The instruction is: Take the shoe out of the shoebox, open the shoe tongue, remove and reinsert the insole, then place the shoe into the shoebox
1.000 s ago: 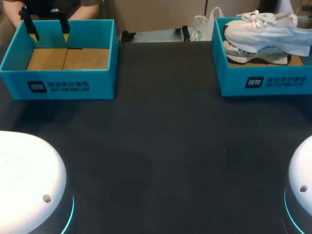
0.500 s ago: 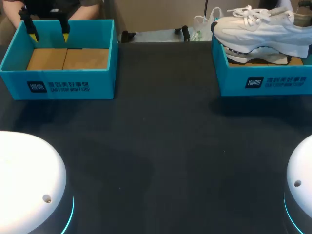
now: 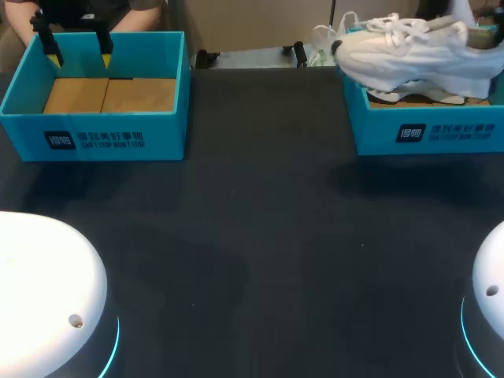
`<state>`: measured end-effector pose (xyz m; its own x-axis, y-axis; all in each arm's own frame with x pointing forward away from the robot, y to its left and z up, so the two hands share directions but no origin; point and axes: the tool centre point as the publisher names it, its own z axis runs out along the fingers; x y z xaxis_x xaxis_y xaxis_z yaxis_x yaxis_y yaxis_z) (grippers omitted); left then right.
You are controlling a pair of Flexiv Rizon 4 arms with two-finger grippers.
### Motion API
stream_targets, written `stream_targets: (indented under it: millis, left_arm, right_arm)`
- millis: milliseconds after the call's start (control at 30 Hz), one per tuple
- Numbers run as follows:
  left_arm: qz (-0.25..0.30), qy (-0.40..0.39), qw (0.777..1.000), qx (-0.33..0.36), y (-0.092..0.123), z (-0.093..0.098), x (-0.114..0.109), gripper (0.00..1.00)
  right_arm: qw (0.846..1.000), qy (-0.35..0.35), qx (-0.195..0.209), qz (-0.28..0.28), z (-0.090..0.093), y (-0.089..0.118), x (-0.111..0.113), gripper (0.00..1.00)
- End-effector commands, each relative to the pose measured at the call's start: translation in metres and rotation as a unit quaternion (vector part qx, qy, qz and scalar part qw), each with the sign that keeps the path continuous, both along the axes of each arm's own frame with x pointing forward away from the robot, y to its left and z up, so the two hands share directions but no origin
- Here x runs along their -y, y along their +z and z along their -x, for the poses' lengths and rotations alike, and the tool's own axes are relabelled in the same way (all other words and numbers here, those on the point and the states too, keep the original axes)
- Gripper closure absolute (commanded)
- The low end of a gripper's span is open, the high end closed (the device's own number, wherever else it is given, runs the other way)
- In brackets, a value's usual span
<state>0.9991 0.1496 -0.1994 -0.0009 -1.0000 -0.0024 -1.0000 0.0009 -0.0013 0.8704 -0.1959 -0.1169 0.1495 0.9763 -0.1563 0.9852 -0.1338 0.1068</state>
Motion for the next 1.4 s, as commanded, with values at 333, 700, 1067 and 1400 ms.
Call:
stream_targets:
  millis: [333,700,1067,1400]
  left_arm:
    - [0.000,0.000,1.000,0.000,0.000,0.000,0.000,0.00]
    - [0.000,0.000,1.000,0.000,0.000,0.000,0.000,0.00]
    - [0.000,0.000,1.000,0.000,0.000,0.000,0.000,0.00]
    - [0.000,0.000,1.000,0.000,0.000,0.000,0.000,0.00]
  right_arm:
    - [0.999,-0.006,0.032,0.006,0.102,-0.036,-0.084,1.00]
    - [1.000,-0.001,-0.011,-0.023,0.131,-0.062,-0.129,1.00]
    - [1.000,-0.001,-0.011,-0.023,0.131,-0.062,-0.129,1.00]
    - [1.000,0.011,-0.013,0.025,0.159,-0.089,-0.185,1.00]
